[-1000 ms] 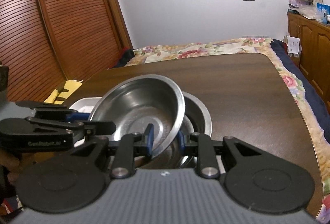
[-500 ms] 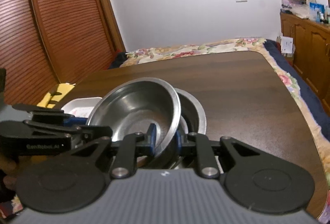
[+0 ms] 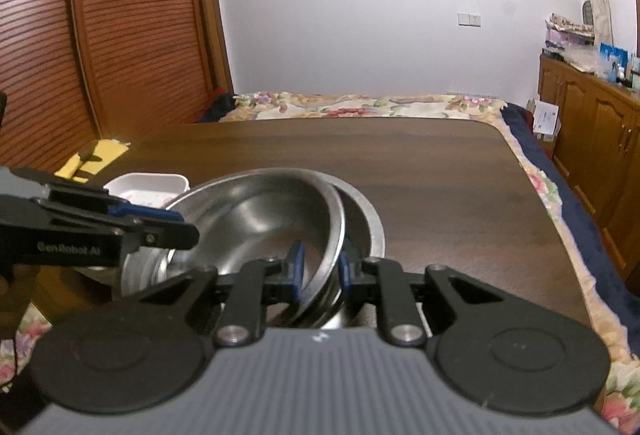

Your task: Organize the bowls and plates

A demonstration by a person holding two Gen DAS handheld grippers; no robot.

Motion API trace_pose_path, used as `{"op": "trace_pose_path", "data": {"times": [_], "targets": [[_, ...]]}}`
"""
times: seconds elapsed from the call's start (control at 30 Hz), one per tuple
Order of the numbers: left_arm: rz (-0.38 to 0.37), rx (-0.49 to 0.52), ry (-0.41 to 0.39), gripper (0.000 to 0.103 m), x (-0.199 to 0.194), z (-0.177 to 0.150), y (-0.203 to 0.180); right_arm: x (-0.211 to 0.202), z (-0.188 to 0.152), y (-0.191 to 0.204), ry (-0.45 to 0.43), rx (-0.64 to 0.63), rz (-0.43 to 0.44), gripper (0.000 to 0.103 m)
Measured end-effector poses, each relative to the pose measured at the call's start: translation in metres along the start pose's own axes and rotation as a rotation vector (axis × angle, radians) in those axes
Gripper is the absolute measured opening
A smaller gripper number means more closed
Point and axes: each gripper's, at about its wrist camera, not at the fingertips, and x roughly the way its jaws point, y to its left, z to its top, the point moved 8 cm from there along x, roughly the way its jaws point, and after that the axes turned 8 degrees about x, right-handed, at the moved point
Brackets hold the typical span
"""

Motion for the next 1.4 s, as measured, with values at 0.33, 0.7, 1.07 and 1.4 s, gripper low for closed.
{"op": "trace_pose_path", "data": {"times": [0.33,0.7,1.07,1.4], "targets": [[0.021,-0.021,-0.041,0.024,-0.011,0.001,0.003,0.003,0.003,0.001,-0.013,-0.035,-0.030,0.018],[0.071,-0.029,-0.073,0.047,-0.012,0.003,0.007,-0.010,0.013,-0.004,-0.074,0.032,0.004,0.018],[0.094,-0.048,-0.095,0.088,-0.008,0.004,0.010,-0.011,0.011,-0.016,-0.119,0.060,-0.006,0.059],[0.093,-0.058,-0.093,0.087,0.000,-0.004,0.008,0.002,-0.001,-0.024,-0.116,0.069,-0.034,0.072]]}}
